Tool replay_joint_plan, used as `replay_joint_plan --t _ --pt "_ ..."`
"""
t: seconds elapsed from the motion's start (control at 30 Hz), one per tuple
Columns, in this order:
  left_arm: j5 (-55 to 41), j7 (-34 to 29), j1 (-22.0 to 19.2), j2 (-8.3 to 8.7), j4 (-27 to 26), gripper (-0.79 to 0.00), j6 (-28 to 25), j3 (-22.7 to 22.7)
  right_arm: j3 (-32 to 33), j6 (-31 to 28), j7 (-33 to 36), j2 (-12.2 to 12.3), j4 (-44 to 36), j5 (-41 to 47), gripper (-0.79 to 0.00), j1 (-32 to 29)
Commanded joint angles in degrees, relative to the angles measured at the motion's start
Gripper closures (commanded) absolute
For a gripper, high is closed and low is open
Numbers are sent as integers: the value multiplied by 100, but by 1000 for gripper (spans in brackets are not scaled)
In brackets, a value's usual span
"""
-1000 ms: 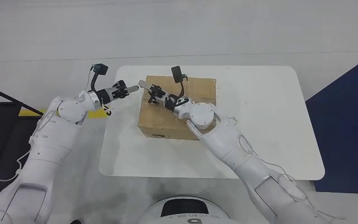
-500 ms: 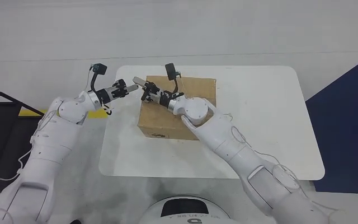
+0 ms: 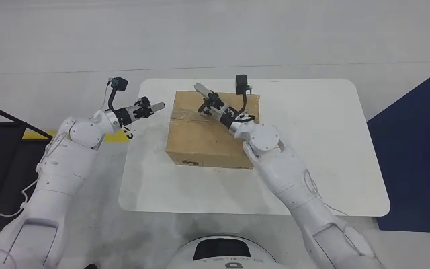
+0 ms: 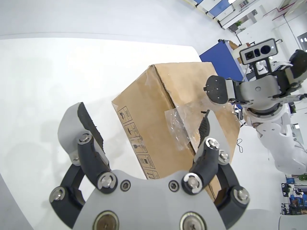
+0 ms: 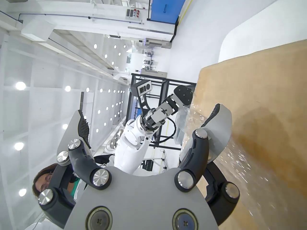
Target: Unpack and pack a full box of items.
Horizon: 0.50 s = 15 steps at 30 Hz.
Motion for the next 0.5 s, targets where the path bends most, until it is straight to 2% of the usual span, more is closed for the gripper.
replay_joint_plan --t 0.0,0.27,0.47 --pt "3 6 7 3 37 -785 -31 -16 396 70 -45 105 -609 -113 -785 -497" --pt "3 6 7 3 37 -785 -31 -16 1596 289 -268 368 -2450 -370 -785 -2111" --pt "3 6 7 3 37 -785 -31 -16 1596 289 -268 368 -2450 -370 -785 -2111"
